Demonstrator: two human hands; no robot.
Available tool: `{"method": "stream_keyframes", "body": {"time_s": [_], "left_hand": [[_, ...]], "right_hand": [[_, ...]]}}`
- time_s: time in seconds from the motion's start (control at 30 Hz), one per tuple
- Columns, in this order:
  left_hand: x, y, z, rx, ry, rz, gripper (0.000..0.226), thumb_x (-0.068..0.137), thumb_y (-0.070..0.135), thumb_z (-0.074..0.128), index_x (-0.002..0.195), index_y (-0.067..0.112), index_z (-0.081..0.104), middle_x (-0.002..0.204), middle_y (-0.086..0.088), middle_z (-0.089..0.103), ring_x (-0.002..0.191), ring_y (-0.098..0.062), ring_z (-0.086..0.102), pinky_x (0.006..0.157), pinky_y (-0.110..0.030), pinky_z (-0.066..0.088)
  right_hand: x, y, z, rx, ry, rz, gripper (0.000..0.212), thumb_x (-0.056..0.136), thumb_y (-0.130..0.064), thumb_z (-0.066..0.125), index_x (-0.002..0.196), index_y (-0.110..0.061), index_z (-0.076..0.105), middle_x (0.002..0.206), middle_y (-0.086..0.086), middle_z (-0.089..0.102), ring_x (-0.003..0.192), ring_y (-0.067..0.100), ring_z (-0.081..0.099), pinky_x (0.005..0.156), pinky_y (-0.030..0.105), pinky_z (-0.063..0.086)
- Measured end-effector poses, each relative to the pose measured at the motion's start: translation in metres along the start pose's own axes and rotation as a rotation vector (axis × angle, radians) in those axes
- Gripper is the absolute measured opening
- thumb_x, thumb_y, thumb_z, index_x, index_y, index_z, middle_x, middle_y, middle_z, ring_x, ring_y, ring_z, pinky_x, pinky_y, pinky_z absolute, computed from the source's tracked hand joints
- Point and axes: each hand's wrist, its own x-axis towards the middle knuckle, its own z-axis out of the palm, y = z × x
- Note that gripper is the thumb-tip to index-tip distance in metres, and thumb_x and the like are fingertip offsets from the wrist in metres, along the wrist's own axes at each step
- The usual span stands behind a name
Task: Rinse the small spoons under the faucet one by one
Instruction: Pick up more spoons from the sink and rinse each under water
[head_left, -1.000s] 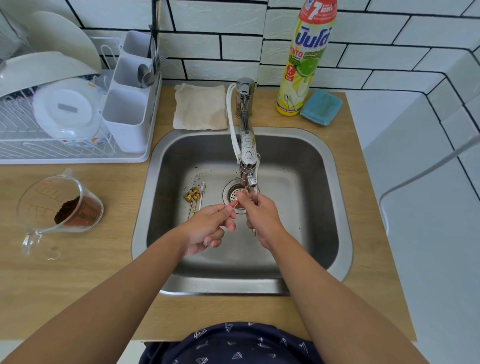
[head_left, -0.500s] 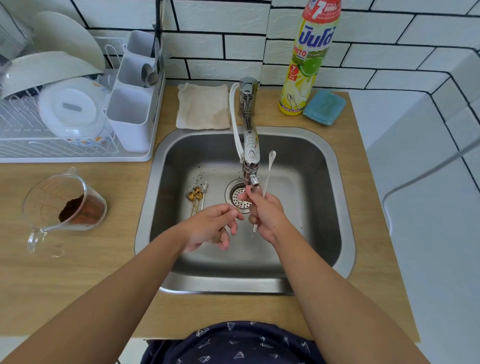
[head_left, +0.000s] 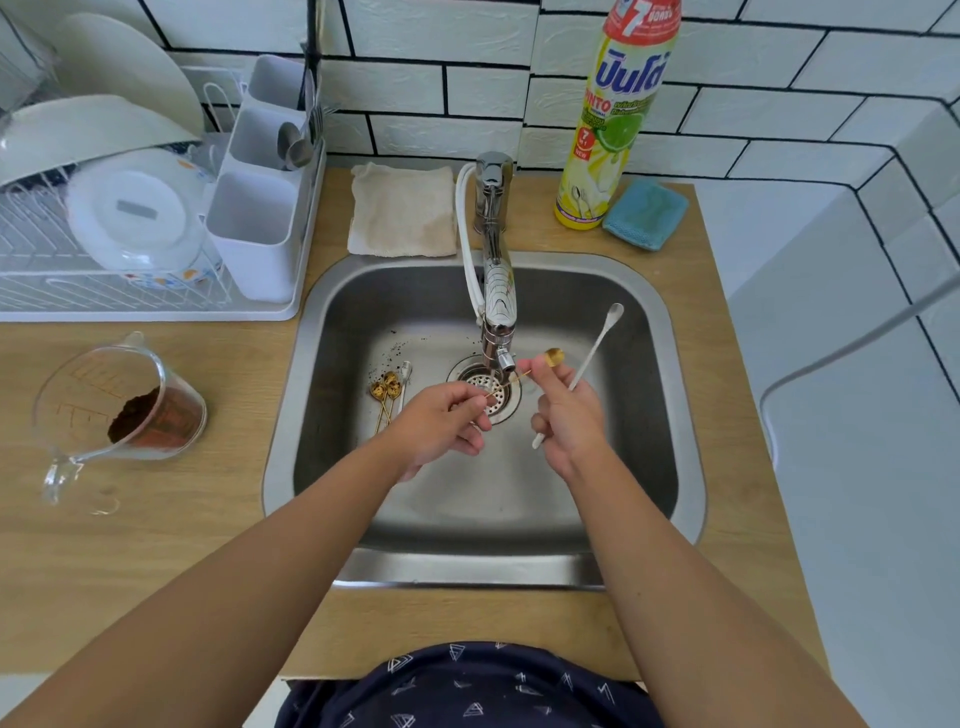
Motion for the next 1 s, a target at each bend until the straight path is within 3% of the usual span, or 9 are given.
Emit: {"method": "stream_keyframes", "body": {"time_s": [0.17,0.37,0.53,0.67,0.7,0.77,0.83,0.9,1.0], "left_hand": [[0.009,0.010,0.024,-0.037,0.079,0.029,0.026,0.097,0.033,0.065,0.086,0.011,0.072,0.061,-0.002,0.062,0.038,-0.010,0.046,0.042,-0.022,0.042],[0.007,0.005,0.016,-0.366,-0.094,-0.060,0.012,0.102,0.012,0.057,0.109,0.010,0.067,0.088,-0.005,0.077,0.069,-0.012,0.073,0.066,-0.023,0.058],[0.014,0.002,0.014,-0.334,0.192,-0.098,0.024,0.089,0.027,0.074,0.093,0.004,0.071,0.067,-0.004,0.068,0.045,-0.007,0.058,0.047,-0.020,0.051],[0.013,0.000,0.009,-0.609,-0.010,-0.088,0.018,0.101,0.011,0.055,0.114,0.003,0.065,0.096,-0.014,0.078,0.087,-0.019,0.077,0.069,-0.023,0.060],[0.012,0.002,0.009,-0.588,-0.021,-0.100,0.018,0.102,0.013,0.055,0.115,0.004,0.064,0.094,-0.011,0.078,0.086,-0.019,0.077,0.067,-0.024,0.060],[0.014,0.005,0.014,-0.409,0.060,-0.140,0.018,0.101,0.026,0.060,0.103,0.010,0.069,0.073,-0.001,0.074,0.059,-0.013,0.072,0.051,-0.022,0.055],[0.018,0.006,0.019,-0.255,0.196,-0.148,0.024,0.096,0.037,0.066,0.088,0.015,0.072,0.052,0.004,0.058,0.037,-0.009,0.047,0.040,-0.019,0.039],[0.021,0.003,0.017,-0.131,0.221,-0.051,0.021,0.094,0.037,0.069,0.084,0.019,0.072,0.051,0.008,0.051,0.041,-0.007,0.039,0.041,-0.018,0.035],[0.015,-0.001,0.011,0.107,0.068,0.105,0.011,0.101,0.029,0.058,0.102,0.026,0.069,0.064,0.020,0.058,0.055,0.002,0.050,0.056,-0.012,0.043]], "right_hand": [[-0.005,0.001,-0.002,-0.087,-0.064,0.003,0.022,0.099,-0.023,0.069,0.078,-0.020,0.077,0.077,-0.005,0.073,0.039,0.003,0.028,0.038,0.019,0.023],[-0.002,-0.002,-0.003,-0.026,0.012,-0.001,0.016,0.101,-0.023,0.066,0.090,-0.012,0.065,0.095,0.001,0.079,0.037,0.003,0.028,0.037,0.018,0.026],[-0.011,0.007,0.011,-0.052,-0.013,0.032,0.016,0.101,-0.019,0.066,0.085,-0.013,0.065,0.077,-0.005,0.078,0.036,0.002,0.033,0.036,0.017,0.026],[-0.007,0.000,0.010,0.022,0.020,-0.002,0.017,0.101,-0.018,0.065,0.085,-0.013,0.064,0.080,-0.003,0.079,0.035,0.002,0.037,0.036,0.017,0.026],[-0.007,-0.001,0.009,0.023,0.014,-0.006,0.016,0.101,-0.018,0.065,0.086,-0.012,0.063,0.082,-0.002,0.079,0.034,0.002,0.037,0.036,0.017,0.026],[-0.007,-0.001,0.009,0.011,-0.006,-0.002,0.017,0.101,-0.019,0.065,0.086,-0.013,0.062,0.082,-0.002,0.079,0.035,0.002,0.035,0.036,0.018,0.026],[-0.008,0.001,0.009,-0.006,-0.017,-0.002,0.018,0.100,-0.019,0.067,0.083,-0.014,0.062,0.083,-0.002,0.079,0.035,0.002,0.035,0.036,0.018,0.026],[-0.008,0.001,0.009,-0.002,0.004,-0.017,0.019,0.099,-0.019,0.068,0.082,-0.016,0.061,0.085,0.000,0.080,0.035,0.002,0.036,0.036,0.018,0.027],[-0.006,0.000,0.004,-0.011,0.072,-0.028,0.016,0.098,-0.022,0.070,0.085,-0.017,0.062,0.094,0.005,0.080,0.037,0.004,0.029,0.038,0.019,0.025]]}}
